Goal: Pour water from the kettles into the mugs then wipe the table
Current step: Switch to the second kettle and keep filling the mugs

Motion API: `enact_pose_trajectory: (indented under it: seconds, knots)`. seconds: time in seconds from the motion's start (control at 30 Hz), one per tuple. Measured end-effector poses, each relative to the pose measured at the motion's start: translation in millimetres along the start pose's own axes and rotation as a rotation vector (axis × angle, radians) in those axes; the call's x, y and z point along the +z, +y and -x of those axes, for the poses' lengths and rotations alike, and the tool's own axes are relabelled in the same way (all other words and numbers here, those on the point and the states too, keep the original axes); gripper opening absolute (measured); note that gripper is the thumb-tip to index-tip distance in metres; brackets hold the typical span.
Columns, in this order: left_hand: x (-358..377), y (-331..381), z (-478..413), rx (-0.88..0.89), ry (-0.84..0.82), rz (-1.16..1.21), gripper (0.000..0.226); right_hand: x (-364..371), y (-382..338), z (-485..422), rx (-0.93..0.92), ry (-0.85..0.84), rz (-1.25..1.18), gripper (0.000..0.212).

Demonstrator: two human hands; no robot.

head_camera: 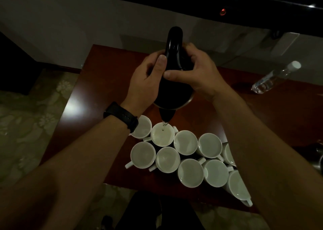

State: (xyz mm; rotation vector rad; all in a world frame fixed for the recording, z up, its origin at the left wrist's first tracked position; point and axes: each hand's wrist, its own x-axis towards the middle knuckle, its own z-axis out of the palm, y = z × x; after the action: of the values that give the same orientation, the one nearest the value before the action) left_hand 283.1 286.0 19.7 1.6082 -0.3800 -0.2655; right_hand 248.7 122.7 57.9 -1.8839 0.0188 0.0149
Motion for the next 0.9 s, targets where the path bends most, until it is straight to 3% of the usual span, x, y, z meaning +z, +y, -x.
enact_pose_trajectory:
  seconds: [0.9]
  knots:
    - [3.0, -1.5, -3.0, 0.013, -0.009, 0.027, 0.056, -3.1, 2.5, -0.5, 0.009, 0.008, 0.001, 0.056]
